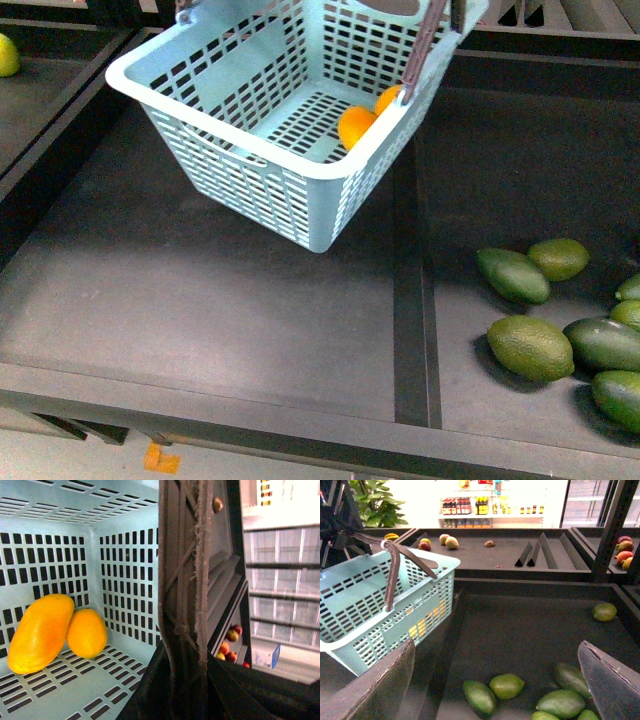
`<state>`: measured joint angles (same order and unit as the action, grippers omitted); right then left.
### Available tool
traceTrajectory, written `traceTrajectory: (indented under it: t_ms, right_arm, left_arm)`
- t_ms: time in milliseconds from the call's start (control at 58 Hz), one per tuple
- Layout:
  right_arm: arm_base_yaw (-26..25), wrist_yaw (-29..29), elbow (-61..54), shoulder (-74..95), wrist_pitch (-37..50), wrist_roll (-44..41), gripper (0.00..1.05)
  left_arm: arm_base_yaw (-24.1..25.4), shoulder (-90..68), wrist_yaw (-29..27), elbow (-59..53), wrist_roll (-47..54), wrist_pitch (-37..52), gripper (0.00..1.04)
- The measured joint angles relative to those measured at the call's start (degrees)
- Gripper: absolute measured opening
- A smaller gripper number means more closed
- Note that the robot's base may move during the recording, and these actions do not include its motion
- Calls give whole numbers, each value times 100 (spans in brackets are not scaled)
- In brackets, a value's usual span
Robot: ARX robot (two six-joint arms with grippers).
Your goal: Pick lemon and mango into basket
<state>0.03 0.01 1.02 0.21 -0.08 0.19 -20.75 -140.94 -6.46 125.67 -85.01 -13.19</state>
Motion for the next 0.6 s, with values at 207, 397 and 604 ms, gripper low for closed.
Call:
traceTrajectory:
  t_ms: [207, 397, 604]
  right_arm:
    - [0, 0, 0, 0, 0, 0, 96]
    - [0, 0, 0, 0, 0, 0, 96]
    - [0, 0, 0, 0, 0, 0, 96]
  left_arm:
    - [361, -741, -243, 863, -293, -424, 8]
    - [514, -748, -297, 492, -490, -227, 8]
    - [514, -396, -341, -264, -695, 164, 19]
